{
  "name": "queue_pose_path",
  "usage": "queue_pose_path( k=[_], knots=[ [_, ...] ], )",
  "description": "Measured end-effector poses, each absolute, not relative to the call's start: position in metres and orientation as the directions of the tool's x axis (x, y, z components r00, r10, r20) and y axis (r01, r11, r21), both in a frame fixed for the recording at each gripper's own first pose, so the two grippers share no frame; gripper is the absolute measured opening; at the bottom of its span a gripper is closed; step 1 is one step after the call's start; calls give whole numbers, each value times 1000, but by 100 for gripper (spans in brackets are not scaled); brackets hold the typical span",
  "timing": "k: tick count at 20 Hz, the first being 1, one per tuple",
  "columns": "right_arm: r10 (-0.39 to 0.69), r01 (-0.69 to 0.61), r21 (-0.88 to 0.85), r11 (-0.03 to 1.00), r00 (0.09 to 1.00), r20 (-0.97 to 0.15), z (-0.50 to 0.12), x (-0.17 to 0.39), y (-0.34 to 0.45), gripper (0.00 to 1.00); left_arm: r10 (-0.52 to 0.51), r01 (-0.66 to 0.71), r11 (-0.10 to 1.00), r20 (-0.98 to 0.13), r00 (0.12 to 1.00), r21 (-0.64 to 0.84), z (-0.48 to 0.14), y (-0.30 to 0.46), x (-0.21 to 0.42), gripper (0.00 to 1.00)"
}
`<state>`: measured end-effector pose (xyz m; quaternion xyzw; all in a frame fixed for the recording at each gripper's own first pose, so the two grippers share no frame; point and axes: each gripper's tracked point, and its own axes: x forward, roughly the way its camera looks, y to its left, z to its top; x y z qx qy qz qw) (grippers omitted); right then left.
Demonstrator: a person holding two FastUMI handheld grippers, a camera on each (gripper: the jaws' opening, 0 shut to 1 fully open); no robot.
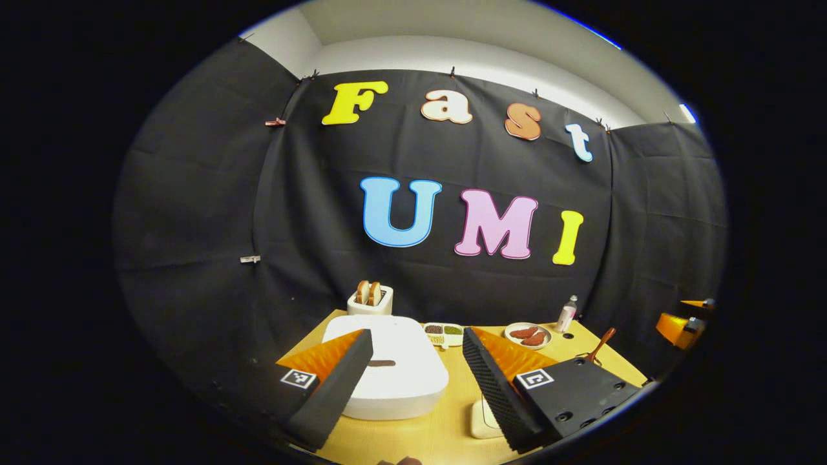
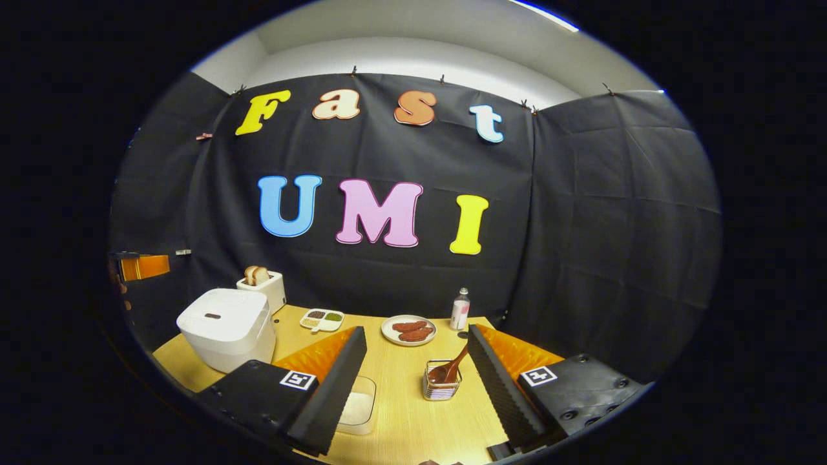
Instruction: Close the left gripper, press the button to open the rice cooker; take a wooden spoon from the chopstick holder with the right hand, scoop a spoonful of rice and pour it into the rice cooker, then put the wooden spoon back into the chopstick holder.
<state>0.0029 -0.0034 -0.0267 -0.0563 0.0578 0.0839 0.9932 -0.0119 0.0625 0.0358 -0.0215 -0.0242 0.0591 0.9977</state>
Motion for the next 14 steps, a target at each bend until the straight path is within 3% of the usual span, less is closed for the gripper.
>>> queue_pose_path(
  k=[5,8,14],
  knots=[
    [143,-160,-63,985,966,-216,-56,-37,-4,98,156,-153,987,69,985,-52,23,68,-49,95],
    [133,-150,-54,987,962,-238,-61,-42,-5,98,123,-117,991,75,990,-71,17,55,-48,95],
    [123,-130,-19,991,968,-220,-49,-33,-1,98,91,-89,996,101,991,-21,25,48,-37,95]
  ],
)
